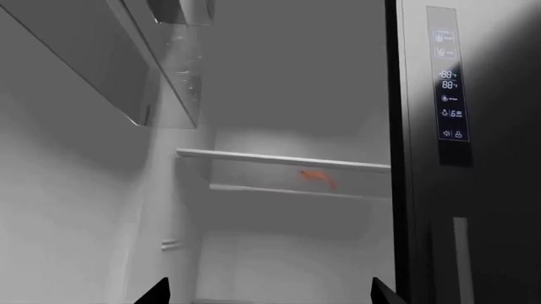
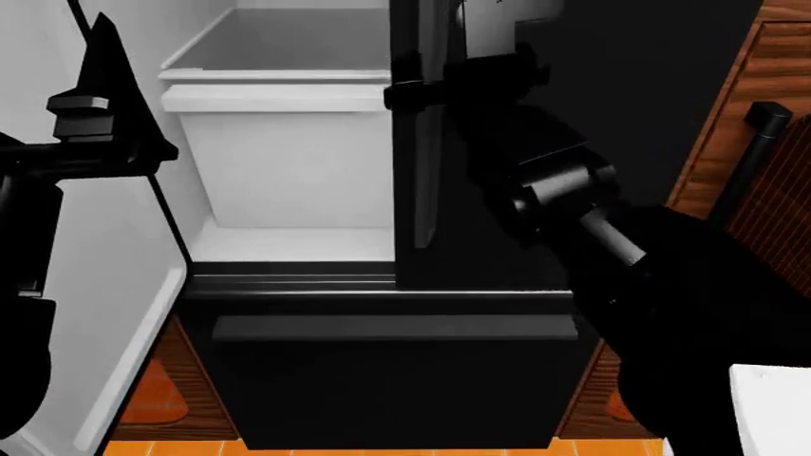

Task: Open the fridge doors

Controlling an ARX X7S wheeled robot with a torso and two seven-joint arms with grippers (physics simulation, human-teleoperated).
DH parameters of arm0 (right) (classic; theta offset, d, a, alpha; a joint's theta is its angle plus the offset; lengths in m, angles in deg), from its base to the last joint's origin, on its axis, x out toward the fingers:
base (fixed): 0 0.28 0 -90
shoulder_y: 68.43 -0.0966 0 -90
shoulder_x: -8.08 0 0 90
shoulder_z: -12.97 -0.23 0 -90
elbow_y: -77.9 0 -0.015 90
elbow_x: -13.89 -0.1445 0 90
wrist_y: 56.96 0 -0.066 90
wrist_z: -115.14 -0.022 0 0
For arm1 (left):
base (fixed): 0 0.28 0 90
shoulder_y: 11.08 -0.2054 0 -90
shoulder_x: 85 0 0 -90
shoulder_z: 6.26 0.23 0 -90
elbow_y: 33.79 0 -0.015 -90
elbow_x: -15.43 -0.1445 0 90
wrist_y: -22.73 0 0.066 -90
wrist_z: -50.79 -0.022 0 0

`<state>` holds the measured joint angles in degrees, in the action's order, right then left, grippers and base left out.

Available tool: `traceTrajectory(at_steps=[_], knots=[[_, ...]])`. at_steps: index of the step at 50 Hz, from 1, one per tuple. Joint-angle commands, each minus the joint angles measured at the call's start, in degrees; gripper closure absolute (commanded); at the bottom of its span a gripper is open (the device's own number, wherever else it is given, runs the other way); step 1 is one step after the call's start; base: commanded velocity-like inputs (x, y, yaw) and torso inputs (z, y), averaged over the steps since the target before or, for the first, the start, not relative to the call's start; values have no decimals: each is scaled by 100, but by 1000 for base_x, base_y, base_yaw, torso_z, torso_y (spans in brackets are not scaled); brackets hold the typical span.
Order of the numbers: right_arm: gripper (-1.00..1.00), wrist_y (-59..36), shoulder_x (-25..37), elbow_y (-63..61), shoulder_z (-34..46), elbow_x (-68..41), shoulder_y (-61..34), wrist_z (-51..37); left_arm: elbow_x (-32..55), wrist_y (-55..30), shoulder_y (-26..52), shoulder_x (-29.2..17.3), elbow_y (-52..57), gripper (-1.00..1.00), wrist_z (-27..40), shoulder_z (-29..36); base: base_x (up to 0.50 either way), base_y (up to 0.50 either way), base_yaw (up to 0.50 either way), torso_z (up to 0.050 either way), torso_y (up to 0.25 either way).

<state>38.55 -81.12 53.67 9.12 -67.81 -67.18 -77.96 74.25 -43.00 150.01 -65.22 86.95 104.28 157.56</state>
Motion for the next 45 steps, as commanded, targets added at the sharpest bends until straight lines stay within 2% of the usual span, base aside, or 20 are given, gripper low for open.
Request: traceTrajectory(at_steps=[1,30,35,45], knots=[[100,20,-79,255,310,-463,-58,294,-46,-1,13,116,-46,-100,-170,-183,0,0,0,0,0],[100,350,-75,37,315,-169,-121,244,-106,62,-133,109,-141,-100,-149,-205,0,-1,-2,0,0],[100,526,823,-1871,409,36,-159,-802,-117,99,-192,143,-213,-100,-162,-191,0,-2,-2,0,0],[100,598,1754,-3852,526,326,-269,-1828,-97,78,-190,168,-201,-100,-161,-215,0,-1,-2,1,2]])
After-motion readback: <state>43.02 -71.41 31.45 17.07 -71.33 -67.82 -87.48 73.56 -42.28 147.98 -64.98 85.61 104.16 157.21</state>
